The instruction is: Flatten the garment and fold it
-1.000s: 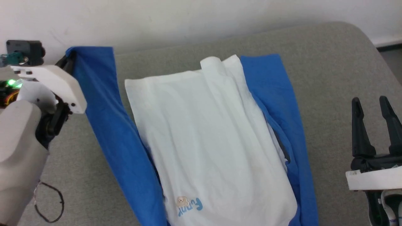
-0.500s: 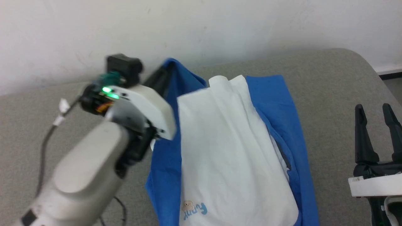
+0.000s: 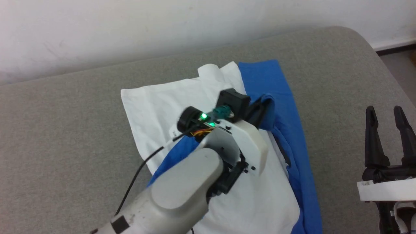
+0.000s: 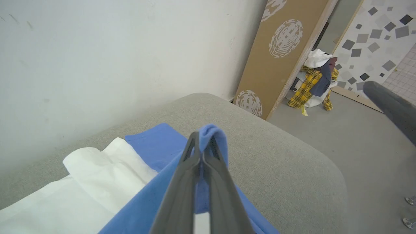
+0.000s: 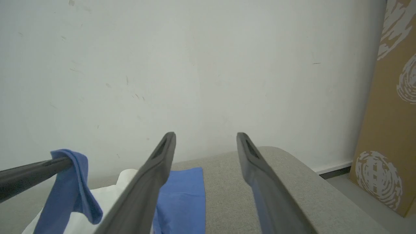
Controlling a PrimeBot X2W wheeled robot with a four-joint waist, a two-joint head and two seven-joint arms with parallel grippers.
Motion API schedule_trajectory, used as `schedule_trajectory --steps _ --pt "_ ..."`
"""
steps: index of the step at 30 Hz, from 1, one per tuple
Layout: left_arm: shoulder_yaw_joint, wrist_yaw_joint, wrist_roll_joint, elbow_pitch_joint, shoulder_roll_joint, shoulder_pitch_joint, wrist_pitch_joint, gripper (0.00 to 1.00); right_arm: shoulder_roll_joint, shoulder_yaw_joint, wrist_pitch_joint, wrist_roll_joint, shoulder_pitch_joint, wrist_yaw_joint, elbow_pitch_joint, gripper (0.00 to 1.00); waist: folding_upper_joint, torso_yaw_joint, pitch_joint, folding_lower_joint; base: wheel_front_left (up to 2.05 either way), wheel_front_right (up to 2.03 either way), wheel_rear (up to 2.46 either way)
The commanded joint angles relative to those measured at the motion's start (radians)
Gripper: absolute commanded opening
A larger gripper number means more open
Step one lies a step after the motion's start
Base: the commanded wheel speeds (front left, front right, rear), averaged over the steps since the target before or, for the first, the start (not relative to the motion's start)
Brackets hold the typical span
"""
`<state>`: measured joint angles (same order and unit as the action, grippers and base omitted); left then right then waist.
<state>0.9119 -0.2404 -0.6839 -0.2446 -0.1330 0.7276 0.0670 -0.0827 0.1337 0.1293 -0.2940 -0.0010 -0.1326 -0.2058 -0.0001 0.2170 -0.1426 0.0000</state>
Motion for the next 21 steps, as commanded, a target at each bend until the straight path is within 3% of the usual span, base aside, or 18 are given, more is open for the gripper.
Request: schedule_trajectory --steps 1,9,10,11,16,21 --pt "0.022 0.017 0.009 -0.043 0.024 0.012 -0.020 0.00 0.007 0.001 0.011 -0.008 -0.015 0.002 0.009 1.00 0.0001 0.031 -0.038 0.0000 0.00 0.00 0.00" --pt "0.164 0.079 0.022 -0.253 0.076 -0.004 -0.011 0.00 0.013 -0.006 0.030 -0.014 -0.036 0.002 0.048 1.00 0.0001 0.053 -0.077 0.0000 0.00 0.00 0.00" --pt "0.183 0.091 0.016 -0.272 0.078 -0.010 0.007 0.37 0.013 -0.006 0.030 -0.014 -0.038 0.002 0.053 1.00 0.0001 0.053 -0.079 0.0000 0.00 0.00 0.00" --pt "0.200 0.102 0.012 -0.285 0.079 -0.012 0.017 1.00 0.014 -0.006 0.031 -0.014 -0.040 0.002 0.058 1.00 0.0001 0.052 -0.080 0.0000 0.00 0.00 0.00" --pt "0.244 0.139 -0.007 -0.273 0.082 0.001 -0.015 1.00 0.006 0.005 0.025 -0.010 -0.049 0.002 0.083 1.00 0.0001 0.028 -0.059 0.0000 0.00 0.00 0.00" --pt "0.238 0.130 -0.046 -0.189 0.082 0.040 -0.093 1.00 -0.015 0.009 0.003 -0.007 -0.055 0.002 0.100 1.00 0.0001 -0.011 -0.005 0.0000 0.00 0.00 0.00"
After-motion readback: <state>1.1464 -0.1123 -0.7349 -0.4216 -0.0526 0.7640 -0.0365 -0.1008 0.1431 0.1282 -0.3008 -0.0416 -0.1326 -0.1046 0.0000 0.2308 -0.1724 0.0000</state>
